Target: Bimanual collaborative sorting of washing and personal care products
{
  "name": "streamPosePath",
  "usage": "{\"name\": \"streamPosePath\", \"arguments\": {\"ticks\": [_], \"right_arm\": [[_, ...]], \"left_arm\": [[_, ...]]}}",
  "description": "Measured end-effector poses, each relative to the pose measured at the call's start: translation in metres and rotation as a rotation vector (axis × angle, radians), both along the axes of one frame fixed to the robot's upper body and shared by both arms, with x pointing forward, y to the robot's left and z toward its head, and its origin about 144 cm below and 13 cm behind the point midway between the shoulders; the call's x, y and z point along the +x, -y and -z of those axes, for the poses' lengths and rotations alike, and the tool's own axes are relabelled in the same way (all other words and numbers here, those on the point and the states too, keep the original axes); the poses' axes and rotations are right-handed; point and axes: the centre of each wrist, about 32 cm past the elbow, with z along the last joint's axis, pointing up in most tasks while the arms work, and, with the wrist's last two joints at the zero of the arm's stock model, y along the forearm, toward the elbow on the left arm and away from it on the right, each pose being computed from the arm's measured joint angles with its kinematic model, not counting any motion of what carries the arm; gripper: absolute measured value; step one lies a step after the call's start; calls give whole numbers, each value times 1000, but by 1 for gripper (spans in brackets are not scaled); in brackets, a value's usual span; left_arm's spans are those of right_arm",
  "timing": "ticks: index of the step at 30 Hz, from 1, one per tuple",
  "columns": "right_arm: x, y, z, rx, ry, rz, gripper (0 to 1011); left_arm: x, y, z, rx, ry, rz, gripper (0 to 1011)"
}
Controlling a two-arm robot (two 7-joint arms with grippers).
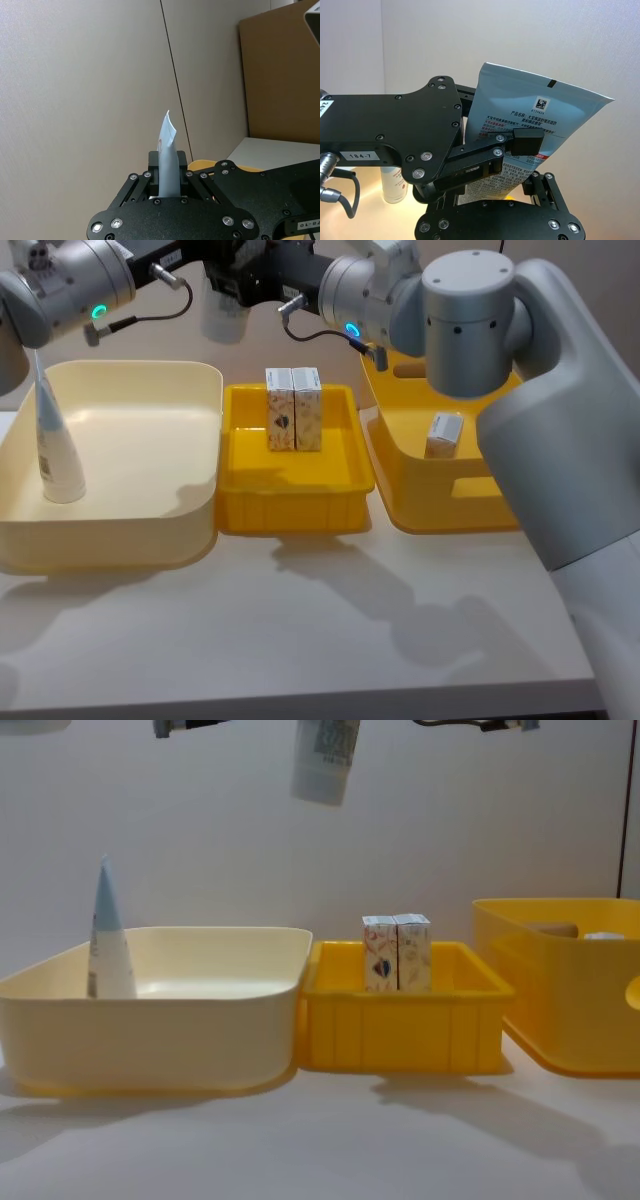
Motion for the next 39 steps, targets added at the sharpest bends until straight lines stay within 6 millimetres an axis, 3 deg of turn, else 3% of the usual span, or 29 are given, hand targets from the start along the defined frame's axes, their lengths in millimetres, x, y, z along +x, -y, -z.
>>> {"name": "streamPosePath", "arguments": {"ticks": [39], "right_arm": [[0, 0, 0, 0, 0, 0, 601]], "left_arm": [[0, 0, 0, 0, 0, 0, 195]]}}
